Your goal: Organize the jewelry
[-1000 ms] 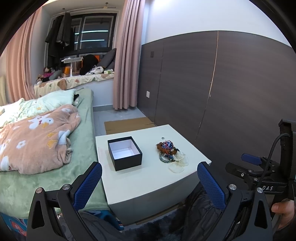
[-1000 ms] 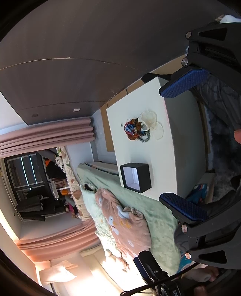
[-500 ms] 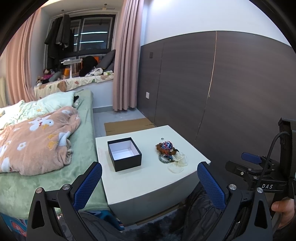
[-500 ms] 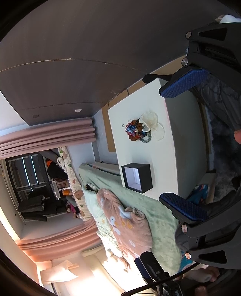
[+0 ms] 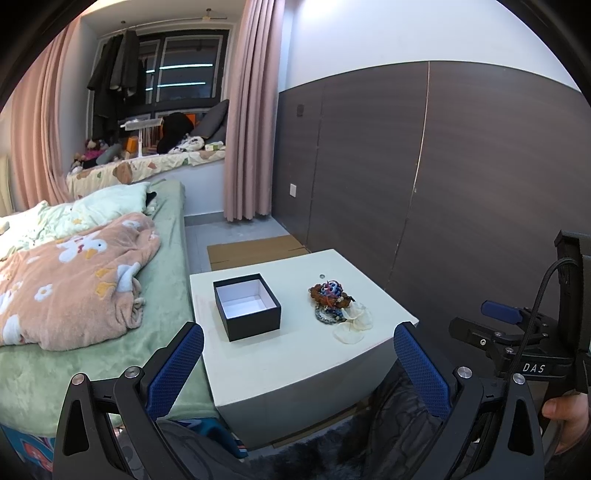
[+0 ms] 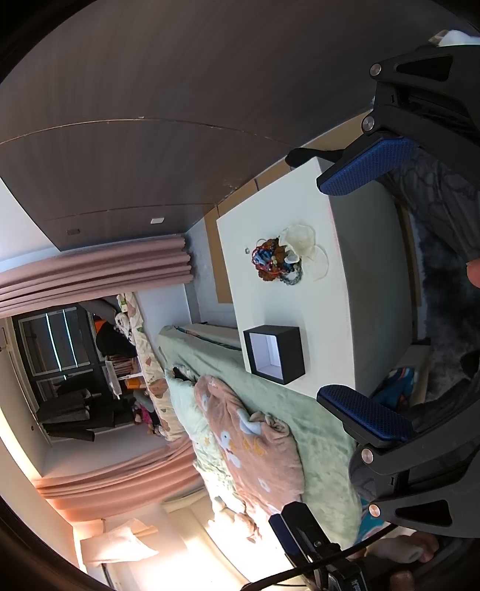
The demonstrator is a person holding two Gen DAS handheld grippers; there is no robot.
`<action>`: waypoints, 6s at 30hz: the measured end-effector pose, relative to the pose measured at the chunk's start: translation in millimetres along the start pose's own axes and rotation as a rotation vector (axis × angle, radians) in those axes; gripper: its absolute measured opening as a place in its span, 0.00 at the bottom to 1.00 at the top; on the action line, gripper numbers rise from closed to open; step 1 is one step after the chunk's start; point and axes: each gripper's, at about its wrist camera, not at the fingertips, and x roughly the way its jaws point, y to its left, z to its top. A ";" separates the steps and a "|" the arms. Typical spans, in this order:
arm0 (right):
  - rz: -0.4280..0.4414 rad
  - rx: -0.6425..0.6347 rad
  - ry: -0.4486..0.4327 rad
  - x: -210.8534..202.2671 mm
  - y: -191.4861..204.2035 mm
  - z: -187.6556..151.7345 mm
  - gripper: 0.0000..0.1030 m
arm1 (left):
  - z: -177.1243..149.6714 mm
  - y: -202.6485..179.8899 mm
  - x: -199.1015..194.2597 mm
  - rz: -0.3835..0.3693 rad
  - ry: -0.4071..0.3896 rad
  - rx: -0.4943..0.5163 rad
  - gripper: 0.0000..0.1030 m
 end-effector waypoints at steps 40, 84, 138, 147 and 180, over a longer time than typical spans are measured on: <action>-0.027 0.102 -0.026 5.8 -68.2 4.9 1.00 | 22.0 -44.5 70.8 -0.101 0.073 0.065 0.99; -0.119 0.296 0.155 143.7 -176.5 -11.4 1.00 | -26.7 -79.3 337.4 -0.258 0.533 0.064 0.09; 0.034 0.038 0.277 217.4 -45.8 73.8 0.09 | 53.8 143.1 236.4 -0.230 0.186 -0.497 0.08; 0.121 -0.024 0.197 206.1 23.0 110.9 0.09 | 50.0 170.7 222.1 -0.201 0.160 -0.603 0.82; 0.088 0.200 0.206 184.6 -30.4 85.4 0.59 | 67.6 113.0 215.9 -0.213 0.145 -0.478 0.82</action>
